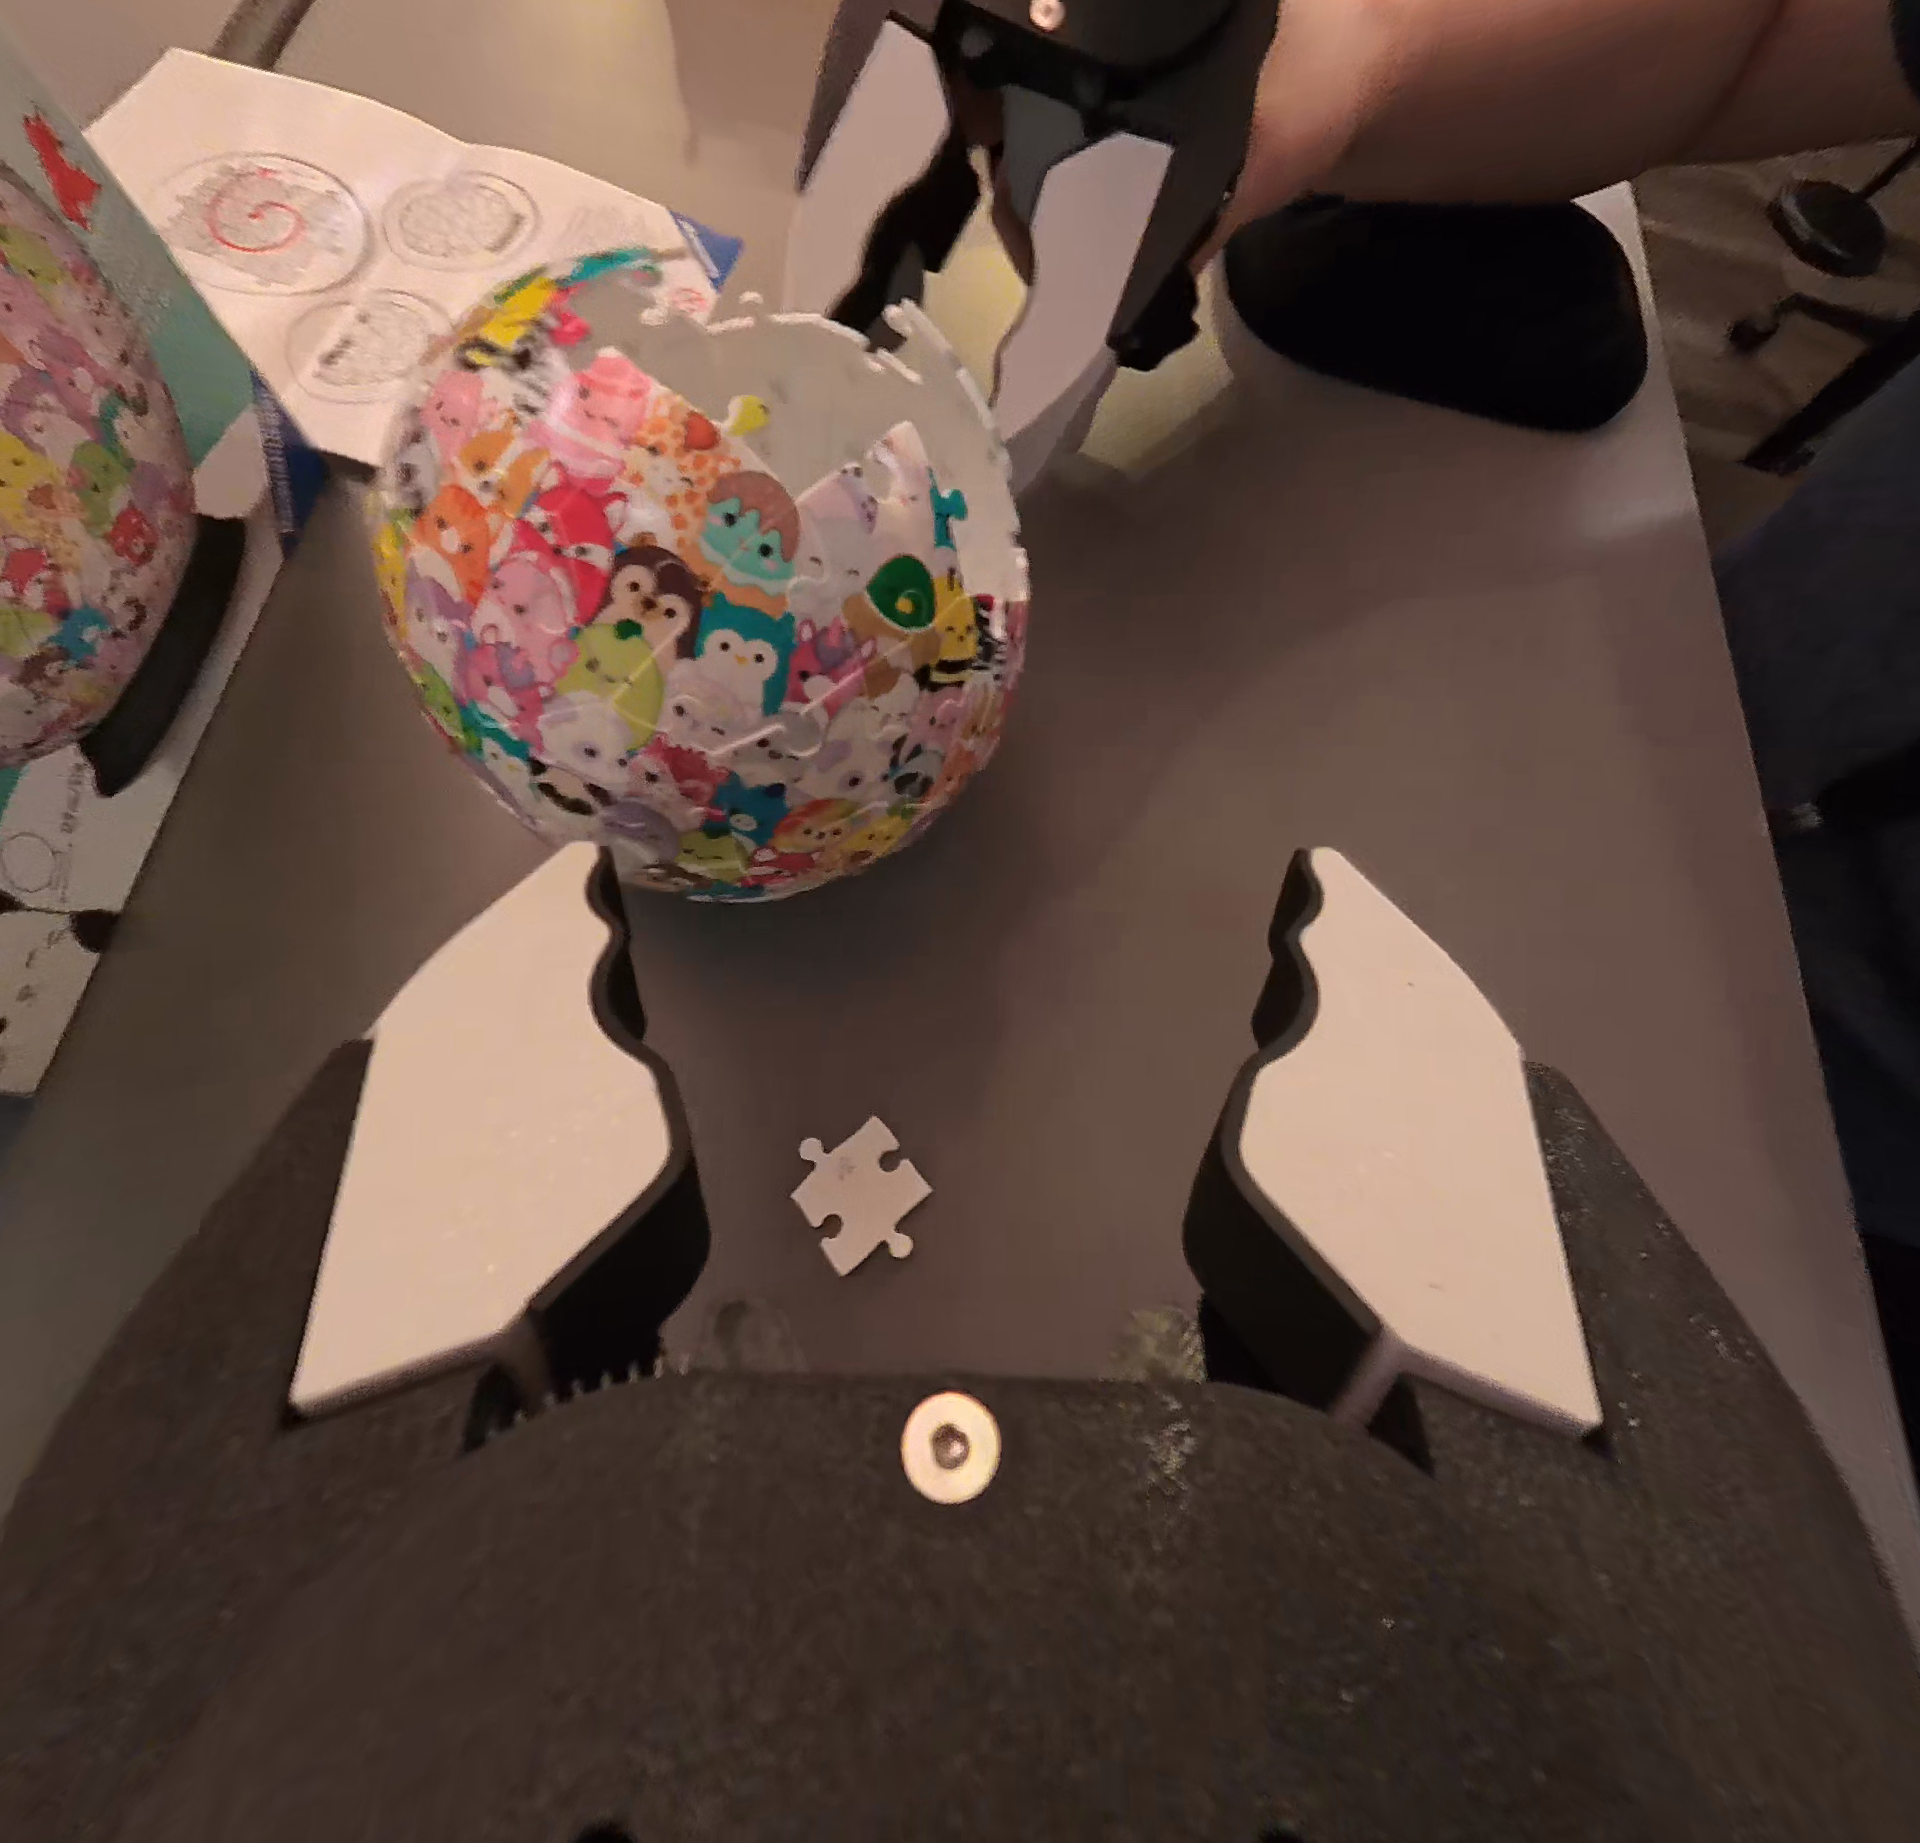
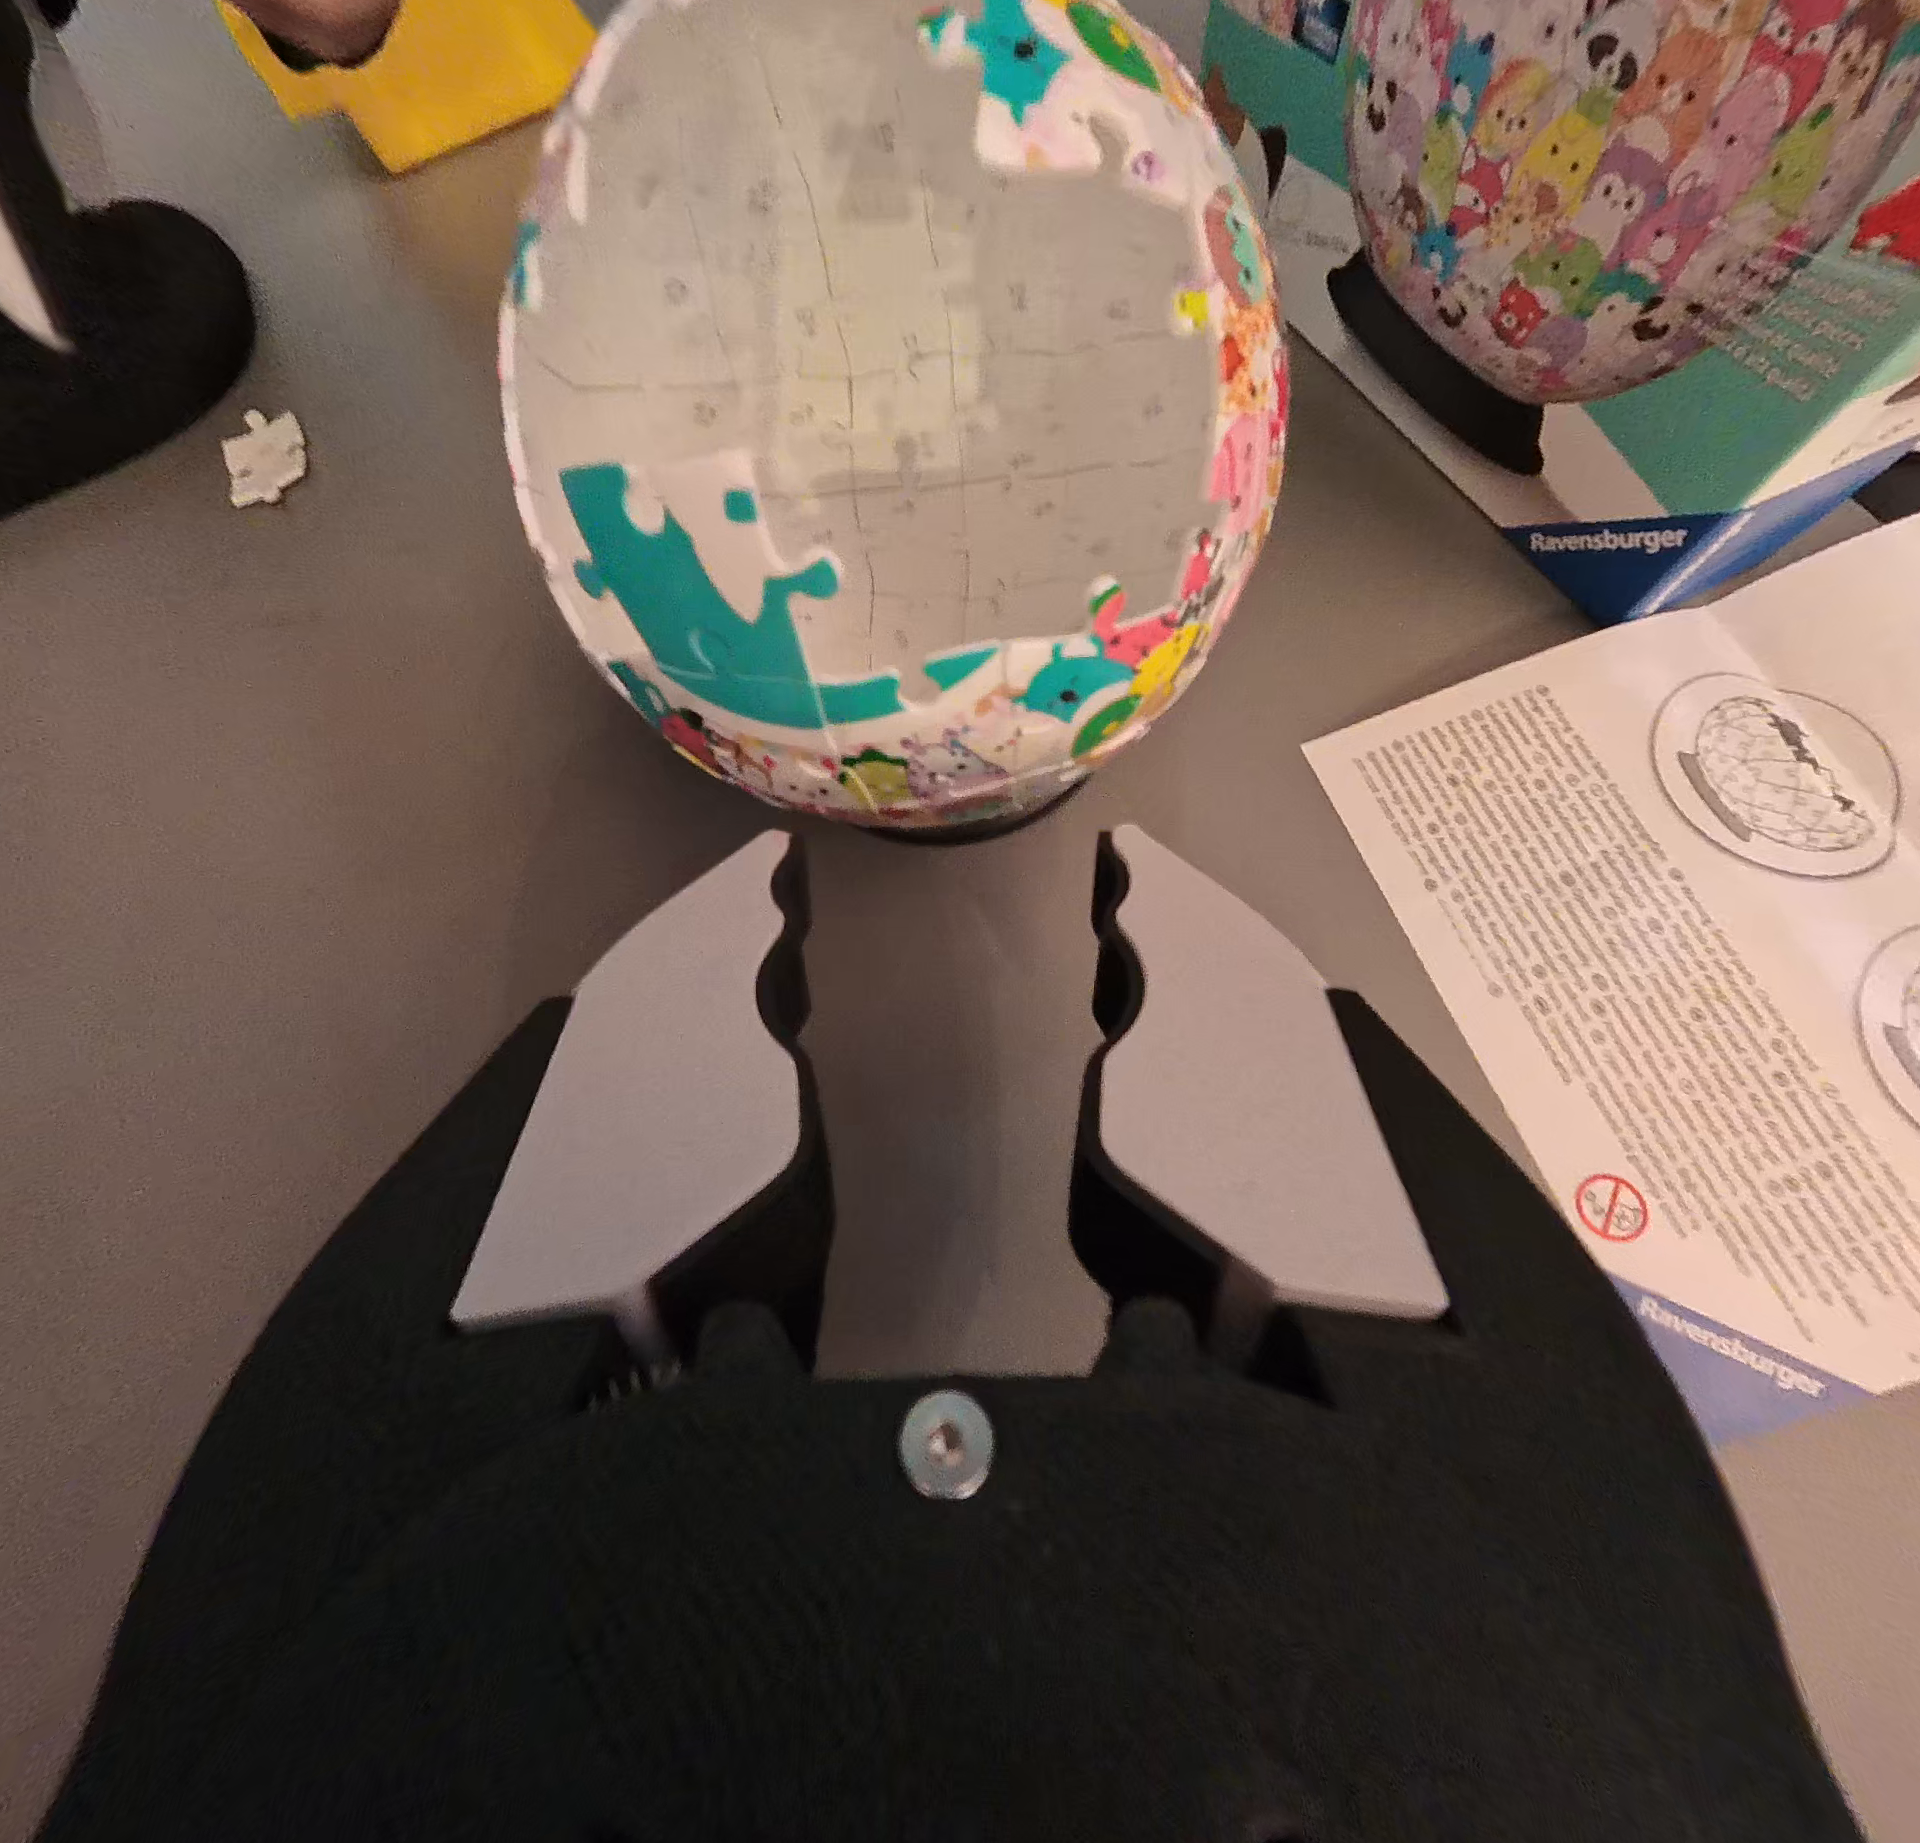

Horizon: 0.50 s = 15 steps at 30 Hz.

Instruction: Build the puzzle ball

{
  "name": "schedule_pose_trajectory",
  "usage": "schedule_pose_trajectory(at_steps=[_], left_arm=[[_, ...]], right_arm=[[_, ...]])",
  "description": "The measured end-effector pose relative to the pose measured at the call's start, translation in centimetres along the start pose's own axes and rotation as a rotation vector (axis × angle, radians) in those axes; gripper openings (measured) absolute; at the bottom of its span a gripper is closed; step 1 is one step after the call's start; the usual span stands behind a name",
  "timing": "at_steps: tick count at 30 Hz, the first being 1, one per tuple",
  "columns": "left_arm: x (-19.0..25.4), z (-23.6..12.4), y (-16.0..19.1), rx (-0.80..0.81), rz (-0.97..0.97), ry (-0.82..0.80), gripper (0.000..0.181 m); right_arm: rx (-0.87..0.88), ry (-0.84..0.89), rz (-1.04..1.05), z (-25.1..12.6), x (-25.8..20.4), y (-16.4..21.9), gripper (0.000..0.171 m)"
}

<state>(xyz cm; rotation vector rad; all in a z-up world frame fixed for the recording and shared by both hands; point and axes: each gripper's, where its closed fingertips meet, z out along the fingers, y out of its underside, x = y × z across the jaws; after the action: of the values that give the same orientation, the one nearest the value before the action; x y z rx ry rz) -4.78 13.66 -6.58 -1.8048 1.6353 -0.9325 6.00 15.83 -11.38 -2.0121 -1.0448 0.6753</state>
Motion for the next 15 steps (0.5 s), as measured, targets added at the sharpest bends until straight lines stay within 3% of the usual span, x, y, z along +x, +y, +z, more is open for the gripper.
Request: schedule_pose_trajectory(at_steps=[5,15], left_arm=[[-1.9,-0.1,0.5,0.030,-0.043,-0.036,0.119],[-0.5,1.5,0.3,0.021,-0.031,-0.005,0.120]], right_arm=[[-0.026,-0.003,-0.001,0.0,-1.3,0.7,0.052],[-0.043,-0.011,-0.038,0.0,-1.9,0.0,0.053]])
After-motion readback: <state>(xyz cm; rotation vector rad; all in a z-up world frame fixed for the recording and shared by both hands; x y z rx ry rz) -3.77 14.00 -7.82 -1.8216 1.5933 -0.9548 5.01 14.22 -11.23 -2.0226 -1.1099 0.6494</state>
